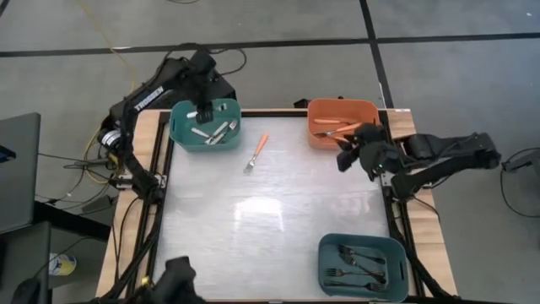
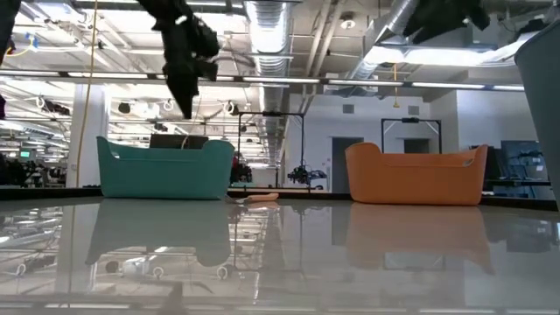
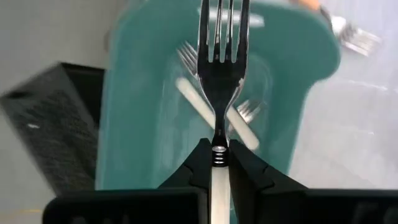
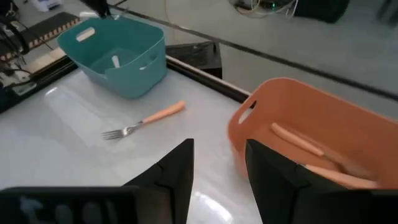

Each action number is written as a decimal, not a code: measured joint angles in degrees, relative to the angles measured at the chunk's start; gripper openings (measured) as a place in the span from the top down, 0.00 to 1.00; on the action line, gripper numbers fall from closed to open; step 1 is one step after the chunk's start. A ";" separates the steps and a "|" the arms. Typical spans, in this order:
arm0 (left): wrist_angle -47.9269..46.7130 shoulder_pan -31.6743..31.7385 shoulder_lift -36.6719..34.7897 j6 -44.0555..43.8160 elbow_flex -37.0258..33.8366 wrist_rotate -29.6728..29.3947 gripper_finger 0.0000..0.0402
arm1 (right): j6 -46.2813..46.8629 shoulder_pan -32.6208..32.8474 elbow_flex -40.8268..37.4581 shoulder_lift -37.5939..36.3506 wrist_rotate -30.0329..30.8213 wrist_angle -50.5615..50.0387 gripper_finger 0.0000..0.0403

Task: Sort silverware by color (type)
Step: Put the white fork into the green bin, then put the orange fork into the orange bin

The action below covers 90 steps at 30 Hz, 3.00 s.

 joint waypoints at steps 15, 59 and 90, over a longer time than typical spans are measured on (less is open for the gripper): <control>22.07 2.37 1.10 1.13 -22.73 -2.53 0.91 | -0.03 -7.62 0.00 4.89 -8.95 5.92 0.59; 22.21 -11.26 0.62 -29.97 -6.94 -10.28 0.58 | -27.00 -13.86 0.00 4.19 -29.58 1.81 0.59; 37.21 -26.14 7.47 -36.26 -6.96 -9.44 0.58 | -30.84 -27.08 -0.02 4.72 -37.27 4.57 0.59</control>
